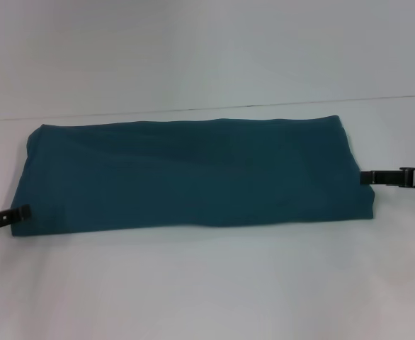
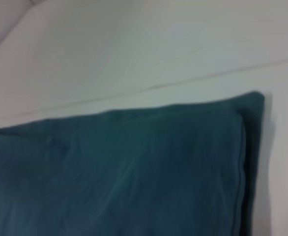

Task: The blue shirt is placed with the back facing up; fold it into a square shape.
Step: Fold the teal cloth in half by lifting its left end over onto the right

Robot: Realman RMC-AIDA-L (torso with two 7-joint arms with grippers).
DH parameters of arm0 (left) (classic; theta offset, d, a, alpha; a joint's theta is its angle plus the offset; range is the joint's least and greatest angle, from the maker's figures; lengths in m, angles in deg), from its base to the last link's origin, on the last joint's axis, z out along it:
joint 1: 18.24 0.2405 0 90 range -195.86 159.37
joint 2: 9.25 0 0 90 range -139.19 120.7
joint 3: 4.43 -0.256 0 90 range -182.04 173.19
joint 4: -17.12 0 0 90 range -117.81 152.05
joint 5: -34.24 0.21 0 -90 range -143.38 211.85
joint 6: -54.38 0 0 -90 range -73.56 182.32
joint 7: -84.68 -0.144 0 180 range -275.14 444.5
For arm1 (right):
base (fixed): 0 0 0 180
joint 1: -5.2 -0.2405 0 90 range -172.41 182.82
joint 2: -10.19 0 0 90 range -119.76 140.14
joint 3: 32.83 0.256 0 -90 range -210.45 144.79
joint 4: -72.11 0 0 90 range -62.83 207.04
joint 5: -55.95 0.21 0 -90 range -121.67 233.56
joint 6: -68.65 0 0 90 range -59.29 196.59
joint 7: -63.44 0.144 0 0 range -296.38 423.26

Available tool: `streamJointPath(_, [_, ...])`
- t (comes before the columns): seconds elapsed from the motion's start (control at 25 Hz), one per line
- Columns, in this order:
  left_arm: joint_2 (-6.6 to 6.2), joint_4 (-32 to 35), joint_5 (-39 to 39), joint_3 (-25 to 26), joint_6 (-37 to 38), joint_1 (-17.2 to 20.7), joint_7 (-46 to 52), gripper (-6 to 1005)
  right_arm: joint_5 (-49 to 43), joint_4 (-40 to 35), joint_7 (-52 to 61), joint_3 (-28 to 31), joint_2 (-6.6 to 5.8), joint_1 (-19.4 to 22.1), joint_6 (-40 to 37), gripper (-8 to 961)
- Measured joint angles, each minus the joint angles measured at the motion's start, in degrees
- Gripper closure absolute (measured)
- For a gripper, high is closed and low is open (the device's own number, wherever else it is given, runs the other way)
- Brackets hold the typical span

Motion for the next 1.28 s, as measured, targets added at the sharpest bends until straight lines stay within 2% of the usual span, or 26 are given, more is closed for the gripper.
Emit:
streamJointPath(0.32, [-0.06,-0.15,0.08,-0.19,-0.28,-0.08,-0.10,121,-0.96,0.70,0.31,-0.11,0.68,-0.21,0.00,151])
streamJointPath(0.52, [-0.06,-0.17,0.11,-0.68,-0.28,-0.08,-0.17,122,-1.67,1.04,0.32,-0.11,1.48,-0.59,0.50,257])
streamJointPath(0.64, [-0.06,-0.17,0.11,-0.73,-0.28,-0.08,-0.24,122,-1.70,1.19,0.32,-0.09,1.70,-0.64,1.01,260])
streamJointPath(0.84, [-0.06,-0.17,0.11,-0.73,-0.22,-0.18,-0.28,123,-1.72,1.45,0.72,0.35,1.79,-0.52,1.74,443])
streamJointPath(1.28, [-0.18,-0.17,0.73,-0.81,0.18,-0.59,-0.35,124,-1.54,1.50,1.32,0.43,1.80,-0.10,2.68,689])
